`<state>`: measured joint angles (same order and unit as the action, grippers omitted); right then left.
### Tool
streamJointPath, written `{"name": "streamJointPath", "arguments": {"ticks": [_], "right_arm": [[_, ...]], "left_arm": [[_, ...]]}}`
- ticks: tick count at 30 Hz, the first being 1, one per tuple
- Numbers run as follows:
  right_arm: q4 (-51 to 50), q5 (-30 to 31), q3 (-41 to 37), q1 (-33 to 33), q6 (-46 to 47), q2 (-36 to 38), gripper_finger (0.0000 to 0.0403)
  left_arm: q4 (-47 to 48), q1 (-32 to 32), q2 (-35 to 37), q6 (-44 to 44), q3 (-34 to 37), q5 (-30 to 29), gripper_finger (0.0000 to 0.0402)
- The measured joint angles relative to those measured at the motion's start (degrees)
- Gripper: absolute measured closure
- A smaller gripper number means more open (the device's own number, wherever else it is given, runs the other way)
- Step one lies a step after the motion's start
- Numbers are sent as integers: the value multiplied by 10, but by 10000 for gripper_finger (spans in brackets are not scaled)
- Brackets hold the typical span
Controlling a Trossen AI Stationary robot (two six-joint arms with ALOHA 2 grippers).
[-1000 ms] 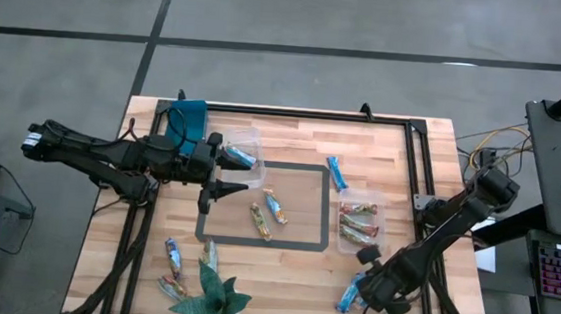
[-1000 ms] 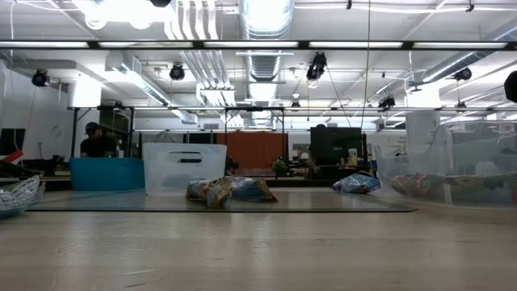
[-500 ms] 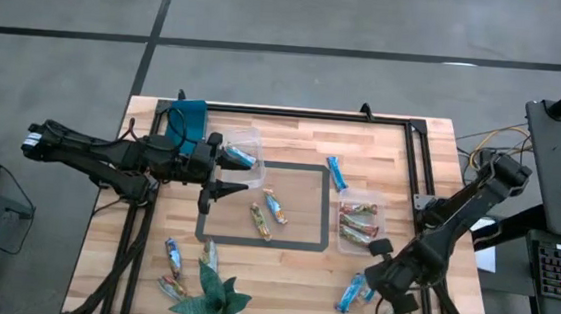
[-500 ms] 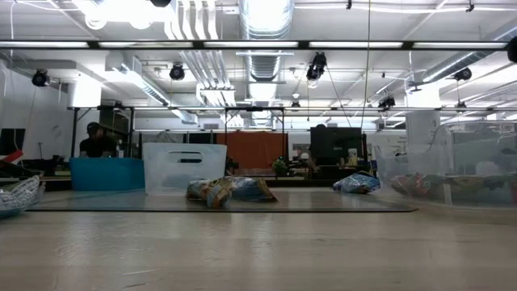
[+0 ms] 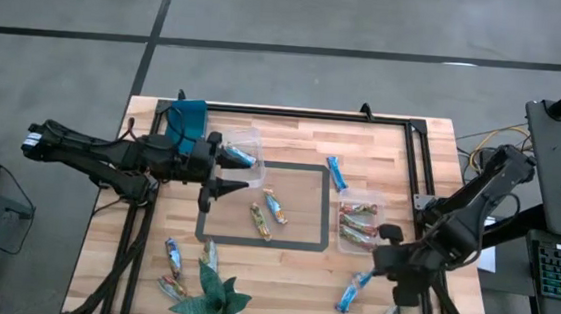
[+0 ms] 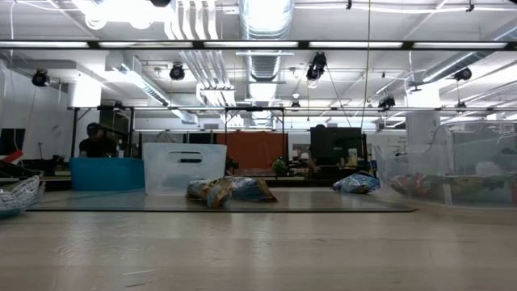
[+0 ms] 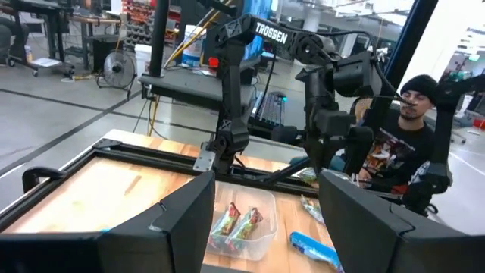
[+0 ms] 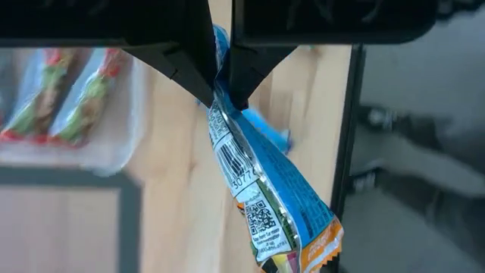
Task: Pick and place Granola Bars by type
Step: Put the yellow granola bar into the left transparent bin
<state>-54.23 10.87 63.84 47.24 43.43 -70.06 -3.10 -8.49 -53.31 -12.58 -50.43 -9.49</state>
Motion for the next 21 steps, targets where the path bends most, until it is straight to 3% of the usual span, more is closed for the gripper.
{"name": "streamJointPath", "arguments": {"ticks": [12, 21], "right_arm": [[6, 180, 59, 0, 24, -1, 395], [114, 298, 69, -29, 25, -2, 395]], "left_arm": [[-4, 0, 19, 25, -15, 1, 184], [-3, 0, 20, 59, -21, 1, 184]]}}
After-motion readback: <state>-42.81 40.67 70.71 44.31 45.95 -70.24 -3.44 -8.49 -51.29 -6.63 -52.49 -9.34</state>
